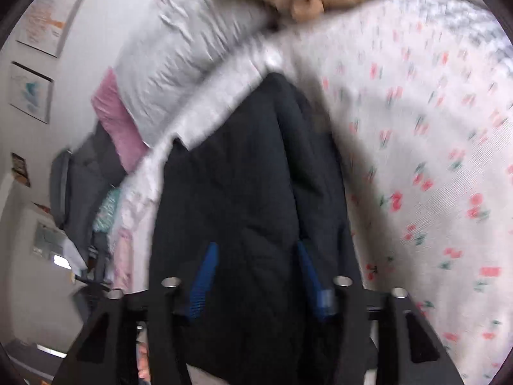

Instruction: Fold large clothes

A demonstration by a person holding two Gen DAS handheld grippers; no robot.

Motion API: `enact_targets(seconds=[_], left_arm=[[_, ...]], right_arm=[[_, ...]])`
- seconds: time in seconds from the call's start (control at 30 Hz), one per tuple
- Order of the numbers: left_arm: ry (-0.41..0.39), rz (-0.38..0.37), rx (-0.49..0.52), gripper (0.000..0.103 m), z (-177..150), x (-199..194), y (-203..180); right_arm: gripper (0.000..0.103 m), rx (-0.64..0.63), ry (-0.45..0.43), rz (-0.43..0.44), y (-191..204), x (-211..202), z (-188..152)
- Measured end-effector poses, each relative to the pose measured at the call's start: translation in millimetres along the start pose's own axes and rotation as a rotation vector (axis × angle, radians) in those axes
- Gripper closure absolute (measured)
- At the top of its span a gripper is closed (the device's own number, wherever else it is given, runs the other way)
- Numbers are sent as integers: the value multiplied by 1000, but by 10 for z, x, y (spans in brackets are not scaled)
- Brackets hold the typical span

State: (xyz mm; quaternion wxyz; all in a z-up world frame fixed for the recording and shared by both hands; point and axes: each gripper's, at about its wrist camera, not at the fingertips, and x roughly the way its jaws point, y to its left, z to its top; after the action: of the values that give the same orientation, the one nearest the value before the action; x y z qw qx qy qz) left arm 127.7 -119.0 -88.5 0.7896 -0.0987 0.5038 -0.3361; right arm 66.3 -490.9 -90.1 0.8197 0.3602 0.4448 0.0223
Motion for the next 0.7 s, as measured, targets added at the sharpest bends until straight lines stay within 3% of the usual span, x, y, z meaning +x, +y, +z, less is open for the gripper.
enact_targets(seconds=[0.07, 0.1, 0.17, 0.27, 0.37, 0.47, 0.57, 0.7], left_arm=[[-6, 10, -5, 10, 29, -17, 10], [-13, 22, 1, 10, 48, -33, 2], [-37, 9, 29, 9, 88, -80, -34], [-26, 0, 10, 9, 142, -37, 14], [19, -70, -97, 8, 185, 86, 187], [41, -133, -200, 8, 232, 181, 311], [48, -151, -239, 7, 263, 254, 355], [59, -182, -291, 7, 306, 346, 446]], right_arm=[[83, -50, -70, 25, 149, -152, 7], [83, -76, -128, 58, 229, -301, 21], [82, -93, -173, 29, 235, -447, 31], [66, -4, -78, -84, -75, -259, 0], [51, 65, -33, -14, -226, -222, -45], [34, 57, -40, -12, -224, -294, -21], [25, 59, -33, -64, -242, -301, -33], [24, 88, 4, -15, -338, -234, -41]])
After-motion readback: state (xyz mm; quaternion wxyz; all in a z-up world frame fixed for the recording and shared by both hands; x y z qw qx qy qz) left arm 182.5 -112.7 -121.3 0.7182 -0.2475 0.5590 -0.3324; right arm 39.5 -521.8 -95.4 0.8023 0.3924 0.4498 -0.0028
